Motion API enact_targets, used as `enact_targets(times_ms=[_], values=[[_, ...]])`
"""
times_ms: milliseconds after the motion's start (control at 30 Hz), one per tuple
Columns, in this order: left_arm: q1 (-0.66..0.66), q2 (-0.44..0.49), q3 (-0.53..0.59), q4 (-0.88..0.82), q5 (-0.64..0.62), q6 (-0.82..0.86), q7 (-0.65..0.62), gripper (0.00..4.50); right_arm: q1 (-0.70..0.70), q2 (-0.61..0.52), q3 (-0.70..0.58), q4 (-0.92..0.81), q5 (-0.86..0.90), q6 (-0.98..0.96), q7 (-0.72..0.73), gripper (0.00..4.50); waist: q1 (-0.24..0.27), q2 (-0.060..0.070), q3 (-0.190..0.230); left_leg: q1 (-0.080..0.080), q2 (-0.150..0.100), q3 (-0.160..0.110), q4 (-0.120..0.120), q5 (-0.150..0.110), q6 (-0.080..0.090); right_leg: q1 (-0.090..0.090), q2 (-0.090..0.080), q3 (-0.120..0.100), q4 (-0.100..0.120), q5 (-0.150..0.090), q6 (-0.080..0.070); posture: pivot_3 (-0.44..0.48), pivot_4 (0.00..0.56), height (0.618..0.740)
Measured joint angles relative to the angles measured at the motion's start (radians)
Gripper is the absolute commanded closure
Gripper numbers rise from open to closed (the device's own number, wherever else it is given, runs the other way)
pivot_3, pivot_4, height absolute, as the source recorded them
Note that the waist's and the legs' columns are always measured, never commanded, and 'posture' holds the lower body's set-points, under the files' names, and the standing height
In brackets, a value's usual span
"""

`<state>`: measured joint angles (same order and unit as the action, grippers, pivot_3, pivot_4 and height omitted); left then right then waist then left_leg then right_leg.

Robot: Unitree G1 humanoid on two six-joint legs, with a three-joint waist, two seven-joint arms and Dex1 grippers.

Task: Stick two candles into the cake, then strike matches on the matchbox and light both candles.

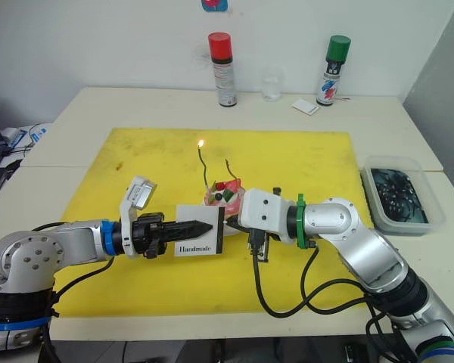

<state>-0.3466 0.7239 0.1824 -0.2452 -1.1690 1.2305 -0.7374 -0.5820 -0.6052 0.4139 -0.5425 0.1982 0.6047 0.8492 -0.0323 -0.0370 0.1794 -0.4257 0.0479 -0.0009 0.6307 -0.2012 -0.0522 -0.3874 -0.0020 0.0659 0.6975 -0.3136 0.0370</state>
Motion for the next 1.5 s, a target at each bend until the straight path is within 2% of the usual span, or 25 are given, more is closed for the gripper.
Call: enact_targets(times_ms=[733, 1000, 1067, 1200, 1267, 1400, 1500], values=[[0.009, -0.003, -0.010, -0.019, 0.036, -0.020, -0.016, 4.50, -0.009, 0.038, 0.022, 0.056, -0.070, -0.031, 0.029, 4.46, 0.000, 0.000, 0.000, 0.000, 0.000, 0.000, 0.000, 0.000, 0.000, 0.000, 0.000, 0.000, 0.000, 0.000, 0.000, 0.000, 0.150, 0.740], [-0.032, -0.010, -0.046, -0.013, 0.091, -0.066, -0.043, 4.50, -0.022, 0.036, 0.053, 0.067, -0.076, -0.070, 0.095, 4.46, 0.000, 0.000, 0.000, 0.000, 0.000, 0.001, 0.000, 0.000, 0.000, 0.000, 0.000, -0.001, 0.000, 0.000, 0.000, 0.000, 0.150, 0.740], [-0.079, 0.012, -0.048, 0.009, 0.117, -0.097, -0.072, 4.50, 0.001, 0.007, 0.063, 0.066, -0.075, -0.088, 0.128, 4.46, 0.002, 0.000, 0.000, 0.000, 0.000, 0.001, 0.000, 0.000, 0.000, 0.000, 0.000, -0.002, 0.000, 0.000, 0.000, 0.000, 0.150, 0.740], [-0.226, 0.167, 0.012, 0.153, 0.187, -0.150, -0.134, 4.50, 0.053, -0.114, 0.025, 0.042, -0.034, -0.096, 0.215, 4.46, 0.001, 0.000, 0.001, -0.001, 0.000, 0.001, 0.000, 0.000, 0.000, -0.001, 0.001, -0.002, -0.001, 0.000, 0.000, 0.000, 0.150, 0.740], [-0.247, 0.231, 0.056, 0.162, 0.187, -0.147, -0.168, 4.50, 0.046, -0.132, -0.025, 0.016, 0.002, -0.084, 0.230, 4.46, -0.011, 0.000, 0.001, 0.000, 0.000, 0.001, -0.001, 0.000, 0.000, -0.001, 0.000, 0.001, -0.001, 0.000, 0.000, 0.000, 0.150, 0.740], [-0.159, 0.238, 0.067, 0.102, 0.164, -0.106, -0.190, 4.50, 0.002, -0.096, -0.084, -0.008, 0.063, -0.034, 0.213, 4.46, -0.016, 0.000, 0.001, 0.000, 0.001, 0.000, -0.001, 0.000, 0.000, -0.001, 0.001, -0.001, 0.000, 0.000, 0.000, 0.000, 0.150, 0.740], [-0.070, 0.205, 0.063, 0.047, 0.146, -0.073, -0.166, 4.50, 0.003, -0.079, -0.108, -0.013, 0.091, 0.033, 0.171, 4.46, -0.014, 0.000, 0.001, -0.002, 0.001, 0.000, -0.001, 0.000, 0.000, -0.001, 0.000, -0.002, 0.000, 0.000, 0.000, 0.000, 0.150, 0.740]])
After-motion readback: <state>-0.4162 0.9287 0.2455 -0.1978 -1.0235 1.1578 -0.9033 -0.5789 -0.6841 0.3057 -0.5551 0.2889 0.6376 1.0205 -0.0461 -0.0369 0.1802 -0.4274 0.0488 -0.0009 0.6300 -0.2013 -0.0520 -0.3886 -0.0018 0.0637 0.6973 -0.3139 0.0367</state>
